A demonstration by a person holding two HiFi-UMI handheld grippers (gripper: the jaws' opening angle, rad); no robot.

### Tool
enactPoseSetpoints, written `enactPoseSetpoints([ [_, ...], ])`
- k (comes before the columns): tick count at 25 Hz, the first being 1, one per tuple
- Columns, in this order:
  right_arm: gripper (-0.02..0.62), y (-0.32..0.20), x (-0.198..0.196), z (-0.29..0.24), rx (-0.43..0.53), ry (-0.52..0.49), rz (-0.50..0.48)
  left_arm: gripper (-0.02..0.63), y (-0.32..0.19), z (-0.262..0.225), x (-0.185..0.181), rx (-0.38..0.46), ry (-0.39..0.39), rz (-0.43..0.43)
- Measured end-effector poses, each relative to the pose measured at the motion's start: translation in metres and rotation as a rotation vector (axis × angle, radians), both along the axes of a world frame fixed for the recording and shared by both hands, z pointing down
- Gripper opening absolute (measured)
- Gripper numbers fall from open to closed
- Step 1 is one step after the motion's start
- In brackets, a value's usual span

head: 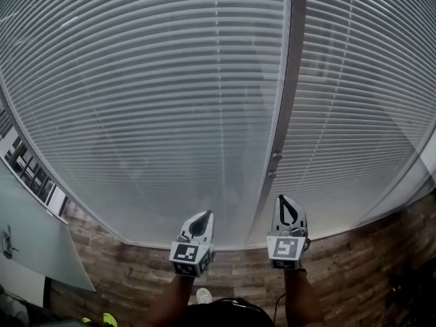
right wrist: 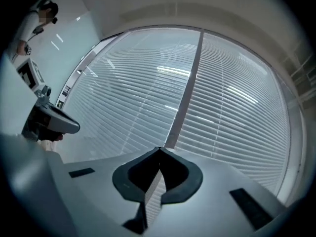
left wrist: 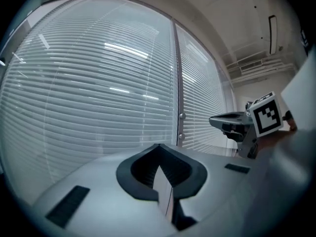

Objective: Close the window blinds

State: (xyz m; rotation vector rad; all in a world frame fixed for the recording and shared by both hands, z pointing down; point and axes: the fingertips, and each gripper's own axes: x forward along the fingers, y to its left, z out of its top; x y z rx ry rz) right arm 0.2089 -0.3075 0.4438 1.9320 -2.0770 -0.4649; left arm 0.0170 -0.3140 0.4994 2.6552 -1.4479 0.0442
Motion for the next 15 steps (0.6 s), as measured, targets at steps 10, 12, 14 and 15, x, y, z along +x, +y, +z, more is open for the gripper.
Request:
enactPoseSetpoints([
  [10,0.003,0.044,-0.024,0.052,-0.112,-0.113,-0.116,0.000,0.033,0.018,0.012,-0.019,-0.050,-0.062],
  [12,0.003,0.047,-0.028,0.061,-0.131,-0.112,-0.147,0.000,0.041,0.024,0.013,-0.034,-0.062,-0.078],
  [14,0.003,0.050,-0.031,0.077,-0.171,-0.117,-0.176,0.000,0.051,0.029,0.011,-0.039,-0.082,-0.090],
  [15,0.003,0.052,-0.032,0.085,-0.190,-0.122,-0.188,0.000,0.056,0.031,0.011,-0.036,-0.094,-0.092],
])
